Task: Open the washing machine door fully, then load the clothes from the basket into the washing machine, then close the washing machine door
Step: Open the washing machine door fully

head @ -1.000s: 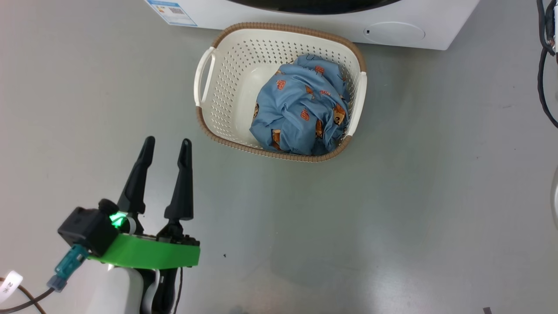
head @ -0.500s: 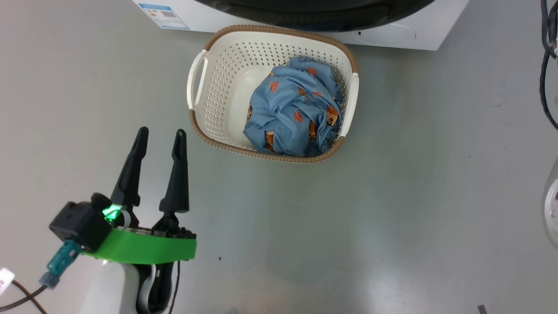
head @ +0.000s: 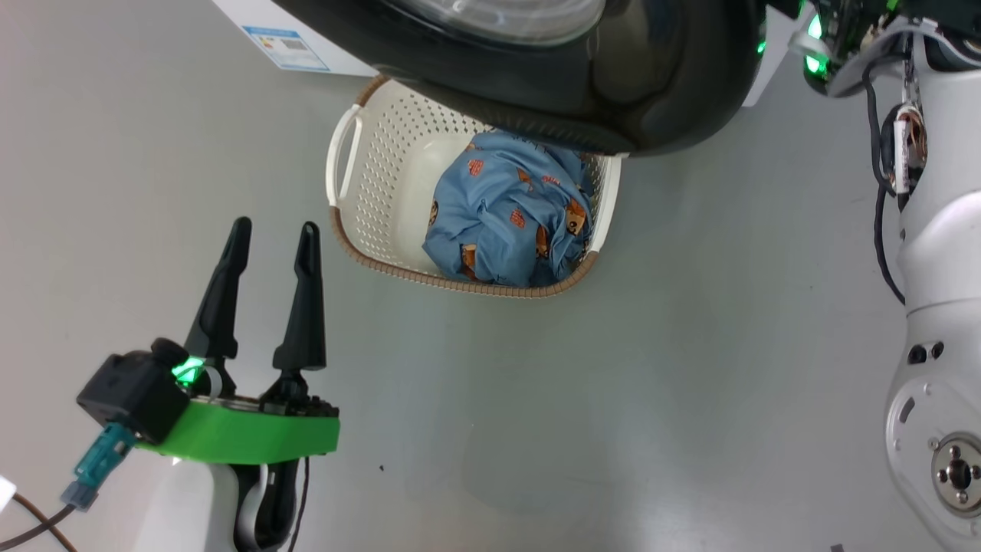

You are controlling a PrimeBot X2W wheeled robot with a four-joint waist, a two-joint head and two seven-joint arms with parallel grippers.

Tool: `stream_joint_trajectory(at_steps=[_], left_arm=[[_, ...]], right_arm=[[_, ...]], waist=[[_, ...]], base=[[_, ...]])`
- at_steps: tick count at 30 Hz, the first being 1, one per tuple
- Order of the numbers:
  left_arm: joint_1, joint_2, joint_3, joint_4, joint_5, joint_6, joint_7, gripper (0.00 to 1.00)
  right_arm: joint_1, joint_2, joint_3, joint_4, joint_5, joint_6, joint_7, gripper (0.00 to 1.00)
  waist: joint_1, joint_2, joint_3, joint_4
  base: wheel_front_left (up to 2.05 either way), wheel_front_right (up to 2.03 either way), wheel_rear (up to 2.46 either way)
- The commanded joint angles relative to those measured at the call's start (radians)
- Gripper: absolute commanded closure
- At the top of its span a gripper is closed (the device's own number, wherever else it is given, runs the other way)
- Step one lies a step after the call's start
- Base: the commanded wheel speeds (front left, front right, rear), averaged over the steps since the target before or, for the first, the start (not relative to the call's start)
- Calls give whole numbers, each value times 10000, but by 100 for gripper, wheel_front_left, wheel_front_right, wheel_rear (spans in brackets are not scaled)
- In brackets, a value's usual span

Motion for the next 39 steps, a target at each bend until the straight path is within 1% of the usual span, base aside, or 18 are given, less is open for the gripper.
stream_joint_trajectory(at_steps=[1, 6, 7, 9, 12, 16, 20, 29, 35, 39], left_arm=[[-3, 204, 376, -338, 162, 50, -80, 0], [84, 204, 375, -320, 188, 49, -80, 0], [84, 204, 375, -320, 188, 49, -80, 0], [109, 204, 398, -350, 219, 60, -80, 0], [140, 204, 419, -357, 267, 67, -80, 0], [170, 204, 383, -340, 319, 67, -80, 0], [248, 204, 328, -302, 354, 68, -80, 0], [335, 204, 193, 222, 508, 177, -80, 0], [341, 204, 109, 428, 638, 263, -80, 0], [387, 204, 228, 519, 723, 433, -80, 0]], right_arm=[[180, 337, 78, -379, 148, 17, 378, 100], [735, 348, 604, -369, 959, 17, 1295, 100], [735, 348, 604, -369, 959, 17, 1295, 100], [926, 349, 956, -299, 1318, 17, 1570, 100], [1189, 350, 1641, -259, 1974, 17, 1778, 100], [1607, 350, 2879, -367, 2869, 17, 1822, 100], [2028, 351, 4098, -613, 3741, 17, 1486, 100], [2604, 351, 6623, -1028, 5495, 17, 176, 100], [2653, 351, 7921, -1059, 6488, 17, -556, 100], [2618, 351, 8667, -1088, 7160, 17, -1001, 100]], waist=[[0, 0, -97, -21], [0, 0, -369, -4], [0, 0, -369, -4], [0, 0, -460, 3], [0, 0, -583, 1], [0, 0, -698, 30], [0, 0, -789, 88], [0, 0, -926, 232], [0, 0, -1017, 326], [0, 0, -1080, 403]], base=[[0, 0, 0], [0, 0, 0], [0, 0, 0], [0, 0, 0], [0, 0, 0], [0, 0, 0], [0, 0, 0], [0, 0, 0], [0, 0, 0], [0, 0, 0]])
